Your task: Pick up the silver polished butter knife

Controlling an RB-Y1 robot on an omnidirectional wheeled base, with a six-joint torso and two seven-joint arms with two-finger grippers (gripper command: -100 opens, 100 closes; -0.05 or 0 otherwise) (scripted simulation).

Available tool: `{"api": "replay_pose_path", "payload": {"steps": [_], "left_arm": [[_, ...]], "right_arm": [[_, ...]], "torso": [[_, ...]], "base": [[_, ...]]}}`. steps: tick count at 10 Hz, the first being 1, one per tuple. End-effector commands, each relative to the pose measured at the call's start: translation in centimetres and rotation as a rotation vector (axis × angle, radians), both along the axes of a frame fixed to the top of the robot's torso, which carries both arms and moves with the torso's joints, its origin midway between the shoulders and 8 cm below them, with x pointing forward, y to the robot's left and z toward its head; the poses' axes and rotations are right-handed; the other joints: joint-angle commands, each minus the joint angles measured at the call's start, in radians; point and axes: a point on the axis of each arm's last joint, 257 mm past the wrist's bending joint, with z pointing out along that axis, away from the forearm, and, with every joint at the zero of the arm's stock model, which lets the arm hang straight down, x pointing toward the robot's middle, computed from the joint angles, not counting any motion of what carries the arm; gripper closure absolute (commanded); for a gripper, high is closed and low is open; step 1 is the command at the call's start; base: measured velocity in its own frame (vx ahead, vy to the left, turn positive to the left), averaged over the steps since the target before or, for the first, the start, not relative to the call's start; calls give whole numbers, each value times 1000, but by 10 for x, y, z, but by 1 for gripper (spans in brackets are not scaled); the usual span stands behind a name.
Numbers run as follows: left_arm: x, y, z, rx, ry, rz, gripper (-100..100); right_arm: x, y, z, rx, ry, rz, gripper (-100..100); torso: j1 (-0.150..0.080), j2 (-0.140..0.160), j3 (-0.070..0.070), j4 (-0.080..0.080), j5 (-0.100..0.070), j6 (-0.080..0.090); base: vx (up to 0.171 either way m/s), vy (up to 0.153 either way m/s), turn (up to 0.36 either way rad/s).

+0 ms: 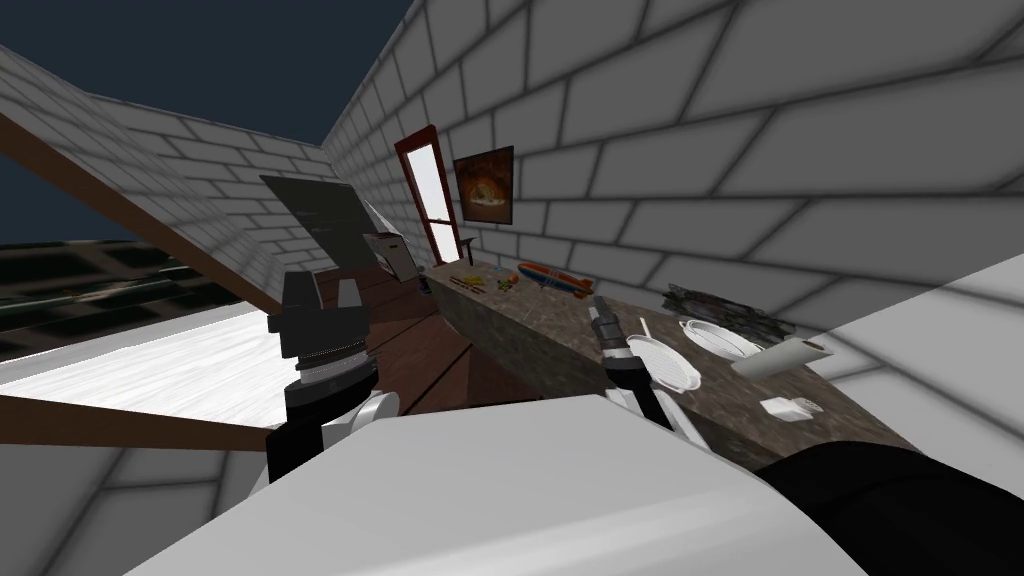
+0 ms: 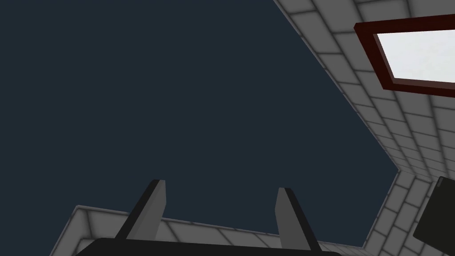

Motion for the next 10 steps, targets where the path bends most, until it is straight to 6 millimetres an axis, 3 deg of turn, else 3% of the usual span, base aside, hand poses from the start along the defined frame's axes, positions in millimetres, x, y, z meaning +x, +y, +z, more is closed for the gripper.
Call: {"api": "replay_pose_path", "payload": {"steps": [1, 6, 8, 10], "left_arm": [[0, 0, 0, 0, 0, 0, 0], [0, 0, 0, 0, 0, 0, 0], [0, 0, 0, 0, 0, 0, 0], [0, 0, 0, 0, 0, 0, 0]], "right_arm": [[3, -18, -27, -64, 90, -34, -100], [-12, -87, -106, -240, 375, -149, -100], [-12, -88, -107, -239, 379, -152, -100], [-26, -121, -137, -299, 498, -202, -100]], "torso": [[0, 0, 0, 0, 0, 0], [1, 0, 0, 0, 0, 0], [-3, 0, 0, 0, 0, 0], [-9, 4, 2, 1, -2, 0]], "base": [[105, 232, 9], [96, 225, 35], [56, 104, 0], [65, 116, 69]]}}
